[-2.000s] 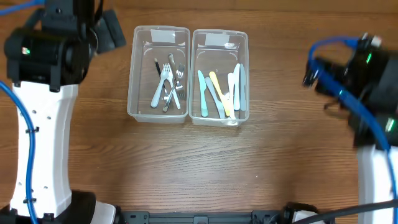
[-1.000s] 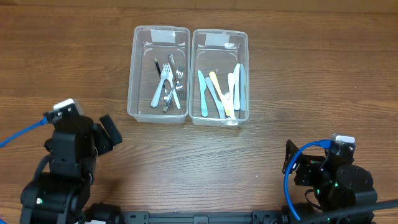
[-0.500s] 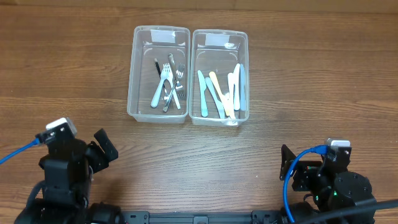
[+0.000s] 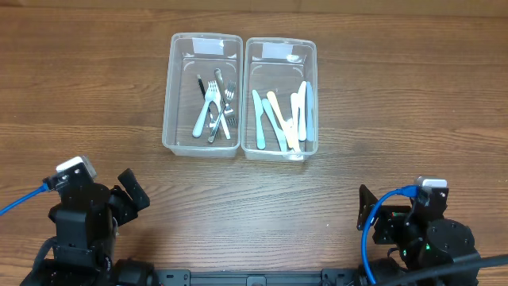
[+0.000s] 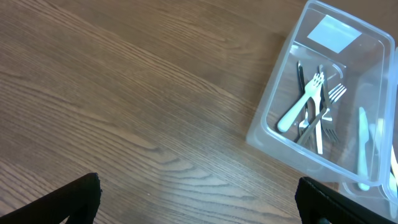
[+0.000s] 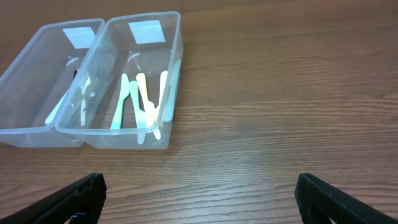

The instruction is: Pack container

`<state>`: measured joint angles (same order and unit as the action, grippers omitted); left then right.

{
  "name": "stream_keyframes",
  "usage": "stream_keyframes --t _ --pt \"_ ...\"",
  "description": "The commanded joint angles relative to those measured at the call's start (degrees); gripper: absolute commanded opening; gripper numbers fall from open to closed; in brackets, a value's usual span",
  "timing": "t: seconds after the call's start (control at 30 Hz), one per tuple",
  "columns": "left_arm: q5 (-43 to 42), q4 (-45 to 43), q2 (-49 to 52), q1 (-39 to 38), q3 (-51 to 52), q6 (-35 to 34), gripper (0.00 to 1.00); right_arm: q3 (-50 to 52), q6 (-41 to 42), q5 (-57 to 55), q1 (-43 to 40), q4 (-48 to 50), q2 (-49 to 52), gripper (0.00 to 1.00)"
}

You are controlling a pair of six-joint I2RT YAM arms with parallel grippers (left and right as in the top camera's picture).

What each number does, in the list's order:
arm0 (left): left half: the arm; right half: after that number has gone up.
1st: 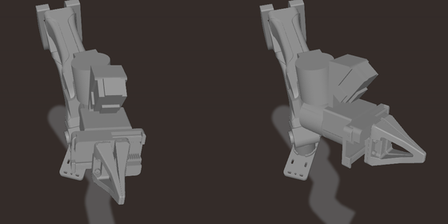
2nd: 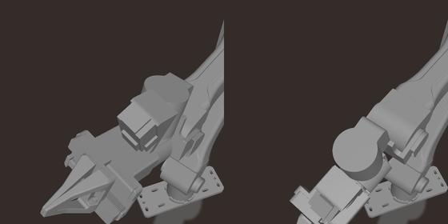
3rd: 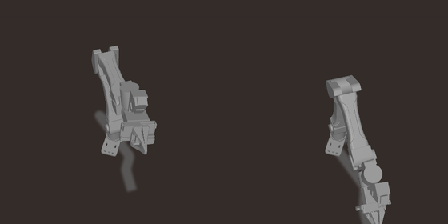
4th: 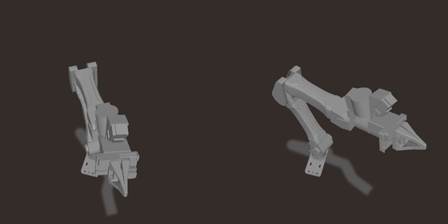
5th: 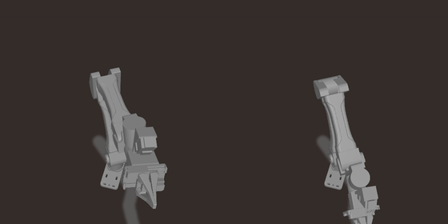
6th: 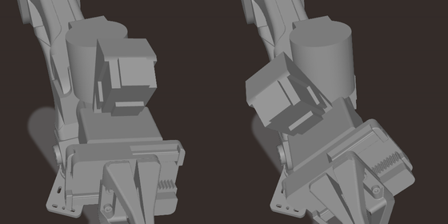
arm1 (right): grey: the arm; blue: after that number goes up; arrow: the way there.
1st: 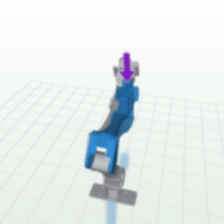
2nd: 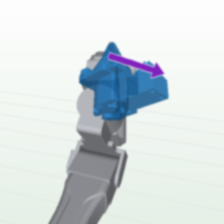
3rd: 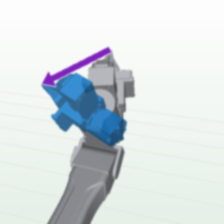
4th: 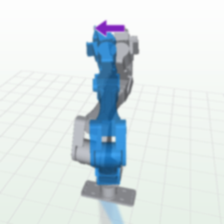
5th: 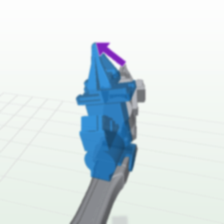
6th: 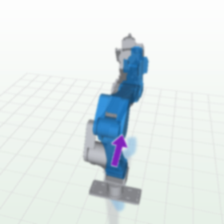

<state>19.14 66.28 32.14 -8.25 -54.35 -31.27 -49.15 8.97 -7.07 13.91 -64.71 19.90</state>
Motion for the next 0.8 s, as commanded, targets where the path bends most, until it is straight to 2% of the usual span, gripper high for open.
stream_keyframes --t 0.0,0.53,0.77 --pt "1.2 0.0 -0.5 -0.1 0.9 -0.6 1.0 0.4 0.2 -0.9 0.3 0.2 -0.6 1.0" --pt "1.2 0.0 -0.4 -0.1 0.9 -0.6 1.0 0.4 0.2 -0.9 0.0 -0.2 -0.7 1.0" --pt "1.2 0.0 -0.4 -0.1 0.9 -0.6 1.0 0.9 -0.9 3.0 -0.9 2.3 -4.8 1.0"
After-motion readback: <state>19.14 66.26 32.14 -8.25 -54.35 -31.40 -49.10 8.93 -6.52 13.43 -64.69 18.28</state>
